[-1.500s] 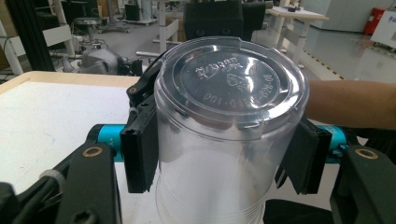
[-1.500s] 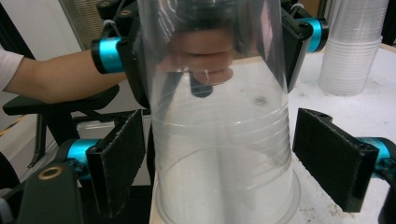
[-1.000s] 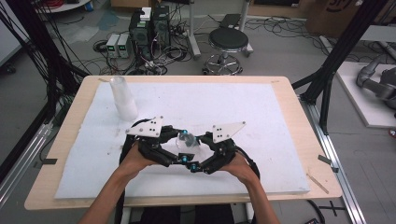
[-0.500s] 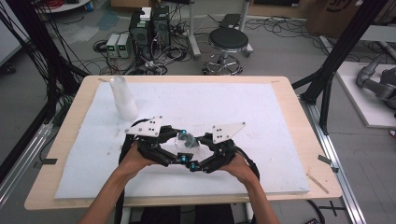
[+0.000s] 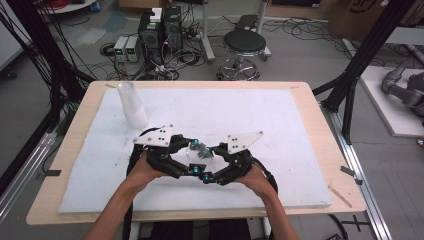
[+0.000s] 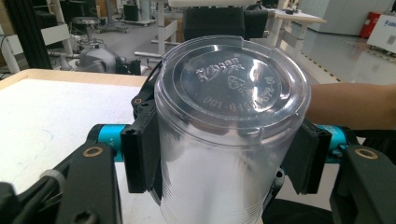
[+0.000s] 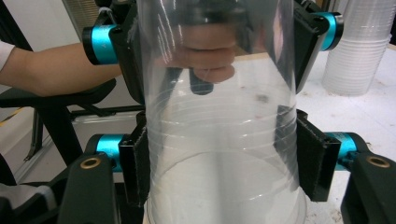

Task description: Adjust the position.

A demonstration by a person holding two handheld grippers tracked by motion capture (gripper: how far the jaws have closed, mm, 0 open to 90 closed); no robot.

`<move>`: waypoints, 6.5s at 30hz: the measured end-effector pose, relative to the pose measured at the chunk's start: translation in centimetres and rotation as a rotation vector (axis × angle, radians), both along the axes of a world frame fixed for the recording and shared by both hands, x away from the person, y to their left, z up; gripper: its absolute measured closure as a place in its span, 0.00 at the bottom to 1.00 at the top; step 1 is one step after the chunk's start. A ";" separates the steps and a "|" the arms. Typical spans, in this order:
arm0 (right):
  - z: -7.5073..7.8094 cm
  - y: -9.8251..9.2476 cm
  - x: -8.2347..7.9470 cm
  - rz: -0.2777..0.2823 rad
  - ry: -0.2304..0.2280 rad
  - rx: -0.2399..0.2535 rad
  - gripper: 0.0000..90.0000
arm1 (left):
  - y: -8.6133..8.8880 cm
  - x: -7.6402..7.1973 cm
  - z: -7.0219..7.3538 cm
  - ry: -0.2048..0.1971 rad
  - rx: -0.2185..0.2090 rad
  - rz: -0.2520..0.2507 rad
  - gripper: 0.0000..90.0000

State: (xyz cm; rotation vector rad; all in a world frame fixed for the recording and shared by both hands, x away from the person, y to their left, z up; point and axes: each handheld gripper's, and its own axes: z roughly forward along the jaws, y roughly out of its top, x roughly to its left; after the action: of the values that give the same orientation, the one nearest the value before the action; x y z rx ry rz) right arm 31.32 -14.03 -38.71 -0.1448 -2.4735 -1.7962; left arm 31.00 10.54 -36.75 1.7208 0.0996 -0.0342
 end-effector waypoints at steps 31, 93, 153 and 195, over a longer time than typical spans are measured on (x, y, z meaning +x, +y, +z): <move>4.1 0.7 0.2 0.004 -0.048 -0.502 0.38 | 1.5 -0.5 4.4 -0.015 0.660 0.021 0.09; 4.8 3.5 0.2 0.038 -0.093 -0.832 0.22 | -2.8 0.7 3.4 -0.022 0.721 -0.090 0.47; 3.1 -4.7 0.4 -0.135 0.001 -0.017 0.15 | 4.7 -0.1 -1.7 -0.035 0.019 0.091 0.46; 2.2 -2.8 0.4 -0.060 0.037 0.091 0.17 | 1.2 -0.4 -1.8 -0.066 -0.014 -0.012 0.47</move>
State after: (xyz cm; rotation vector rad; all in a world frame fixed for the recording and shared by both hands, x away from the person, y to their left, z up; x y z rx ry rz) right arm 31.77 -16.81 -36.50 -0.2465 -2.3824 -1.9070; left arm 30.64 11.71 -38.58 1.7072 0.0403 0.0131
